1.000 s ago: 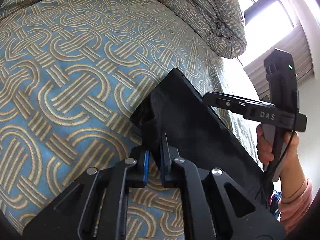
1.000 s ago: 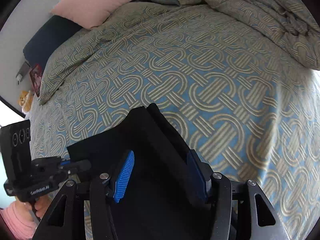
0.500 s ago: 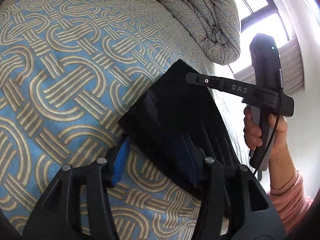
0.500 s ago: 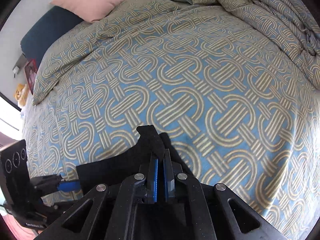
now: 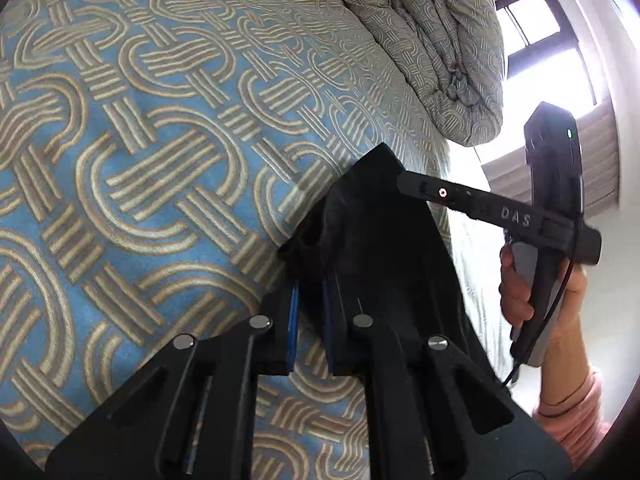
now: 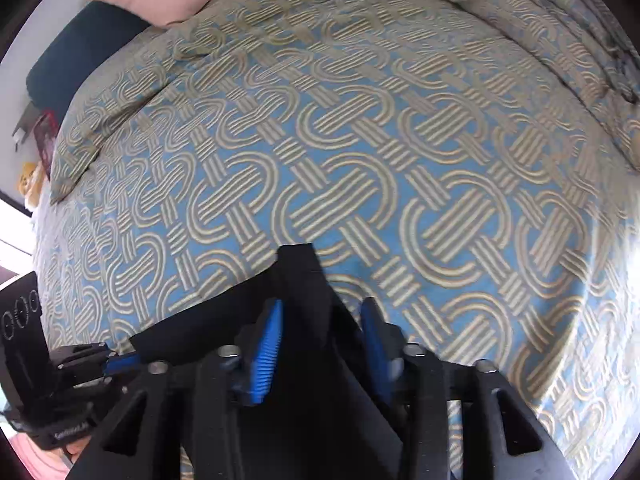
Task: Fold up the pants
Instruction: 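Lift the held pants end with the left gripper while the right gripper opens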
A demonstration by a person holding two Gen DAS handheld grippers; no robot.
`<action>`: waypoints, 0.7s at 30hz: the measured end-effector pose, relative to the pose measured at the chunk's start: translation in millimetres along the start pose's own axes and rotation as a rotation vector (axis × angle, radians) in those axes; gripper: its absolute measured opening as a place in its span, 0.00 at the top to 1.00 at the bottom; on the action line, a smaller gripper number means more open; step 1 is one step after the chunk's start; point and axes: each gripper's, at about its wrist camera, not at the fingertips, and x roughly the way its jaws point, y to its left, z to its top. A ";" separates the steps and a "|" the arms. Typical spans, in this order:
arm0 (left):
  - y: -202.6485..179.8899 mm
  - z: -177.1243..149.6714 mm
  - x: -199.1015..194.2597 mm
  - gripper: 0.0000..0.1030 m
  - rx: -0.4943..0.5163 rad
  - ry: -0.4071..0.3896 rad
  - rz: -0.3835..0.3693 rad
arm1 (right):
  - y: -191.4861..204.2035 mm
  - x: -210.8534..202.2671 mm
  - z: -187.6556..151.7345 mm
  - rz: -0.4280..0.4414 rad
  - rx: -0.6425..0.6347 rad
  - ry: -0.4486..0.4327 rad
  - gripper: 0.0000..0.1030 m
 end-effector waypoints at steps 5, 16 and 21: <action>-2.7 -3.4 -7.5 0.88 0.012 -0.024 0.003 | -10.7 -38.9 -32.7 -0.078 0.055 -0.088 0.46; -35.3 6.7 2.5 0.90 0.050 -0.038 0.105 | -69.0 -115.8 -270.1 0.014 0.671 -0.198 0.46; -58.1 4.7 -24.7 0.90 0.097 -0.092 0.082 | -76.1 -149.7 -357.2 -0.003 0.817 -0.214 0.45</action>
